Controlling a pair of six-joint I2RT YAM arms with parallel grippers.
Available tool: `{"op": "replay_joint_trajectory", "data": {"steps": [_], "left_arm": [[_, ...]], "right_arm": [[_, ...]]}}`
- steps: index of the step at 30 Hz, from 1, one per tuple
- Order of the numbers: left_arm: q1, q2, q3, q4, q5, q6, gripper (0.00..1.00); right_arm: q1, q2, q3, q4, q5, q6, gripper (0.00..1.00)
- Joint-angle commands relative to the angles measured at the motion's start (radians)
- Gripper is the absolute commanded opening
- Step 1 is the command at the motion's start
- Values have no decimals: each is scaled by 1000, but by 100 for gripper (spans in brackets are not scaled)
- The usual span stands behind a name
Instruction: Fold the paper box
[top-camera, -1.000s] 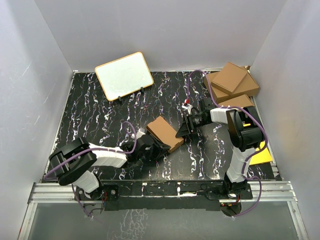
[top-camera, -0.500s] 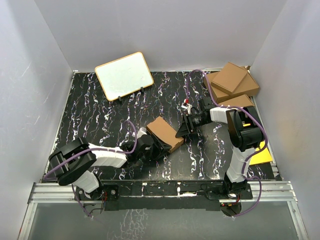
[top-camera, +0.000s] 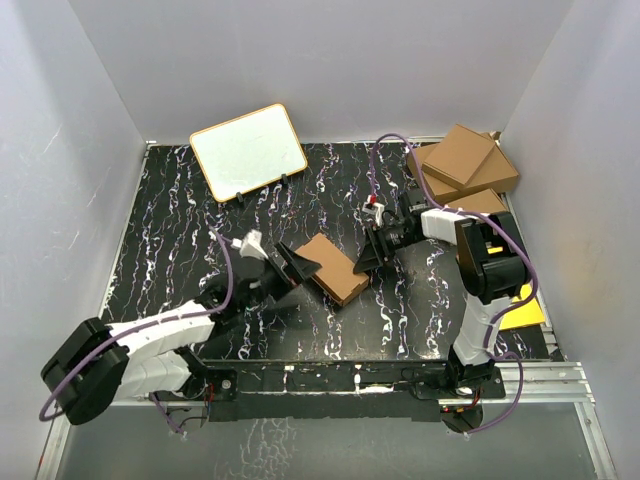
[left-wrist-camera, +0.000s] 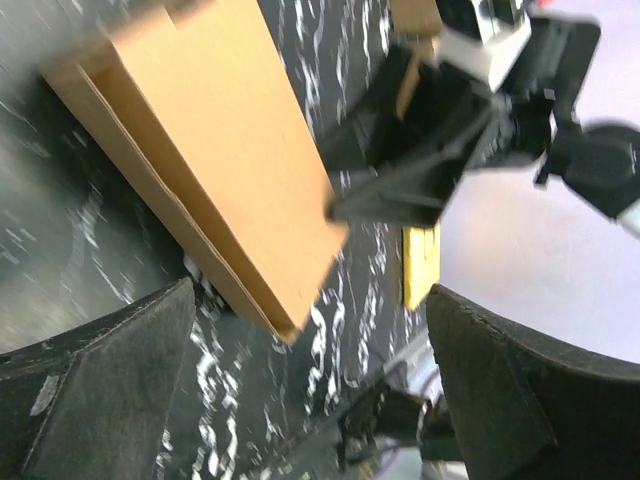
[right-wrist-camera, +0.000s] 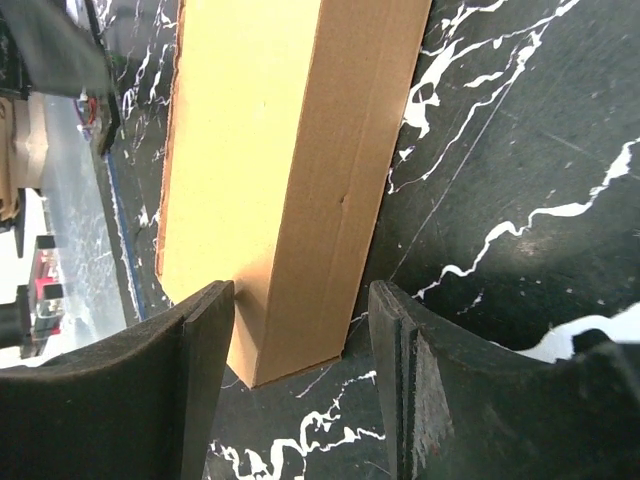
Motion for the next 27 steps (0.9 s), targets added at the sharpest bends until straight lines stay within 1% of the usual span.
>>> {"op": "replay_joint_trajectory", "data": {"steps": [1, 4, 5, 8, 9, 14, 17, 20, 22, 27], "left_arm": [[176, -24, 17, -17, 144, 181, 97], [268, 14, 40, -7, 235, 218, 97], [292, 28, 44, 1, 263, 222, 97], [348, 71, 46, 21, 305, 216, 97], [360, 83, 45, 33, 310, 213, 96], [384, 167, 60, 93, 316, 176, 90], [386, 215, 69, 136, 323, 151, 86], [388, 256, 74, 164, 325, 136, 84], [388, 282, 83, 169, 322, 135, 83], [390, 348, 107, 183, 323, 128, 75]], "right_arm": [[-11, -91, 69, -23, 23, -92, 61], [-11, -98, 102, -26, 43, -105, 62], [-10, -93, 119, -35, 47, -109, 64], [-7, -54, 187, -44, 50, -95, 65], [-5, -34, 210, -41, 47, -83, 65], [20, 84, 337, -46, 45, -5, 65], [42, 151, 404, -64, 64, 18, 63], [62, 215, 464, -99, 50, 30, 61], [79, 246, 486, -108, 47, 34, 60], [106, 283, 512, -115, 22, 54, 56]]}}
